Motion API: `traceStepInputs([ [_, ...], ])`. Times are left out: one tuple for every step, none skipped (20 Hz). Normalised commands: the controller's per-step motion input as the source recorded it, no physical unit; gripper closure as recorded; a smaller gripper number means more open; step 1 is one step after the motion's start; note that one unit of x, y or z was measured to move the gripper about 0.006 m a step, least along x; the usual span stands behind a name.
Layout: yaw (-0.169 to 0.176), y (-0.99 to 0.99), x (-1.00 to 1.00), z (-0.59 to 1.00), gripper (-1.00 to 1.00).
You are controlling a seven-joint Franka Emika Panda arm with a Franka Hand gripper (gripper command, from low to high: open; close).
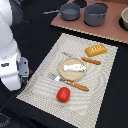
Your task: Interact with the objects in diverse but meaningful ways.
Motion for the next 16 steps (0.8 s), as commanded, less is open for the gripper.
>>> traceStepInputs([
  [0.000,0.00,-0.14,-0.28,1.00],
  [0.000,0.00,-0.15,-0.24,1.00],
  [0.000,0.00,-0.15,-0.15,1.00],
  [0.003,0.03,-0.11,-0.07,1.00],
  [0.015,0.07,-0.07,-0.03,1.00],
  [0.018,0.08,-0.07,-0.01,1.00],
  [0.021,0.09,-0.03,0.00,1.00],
  [0.023,0.14,-0.02,0.00,1.00],
  [0.031,0.20,-0.07,0.26,1.00],
  [0.040,0.29,-0.08,0.63,1.00],
  [0.077,0.49,-0.18,0.99,1.00],
  [0.096,0.57,0.00,1.00,1.00],
  [0.073,0.52,0.00,1.00,1.00],
  [0.066,0.53,0.00,1.00,1.00],
  [0.075,0.55,0.00,1.00,1.00],
  [0.085,0.58,0.00,1.00,1.00],
])
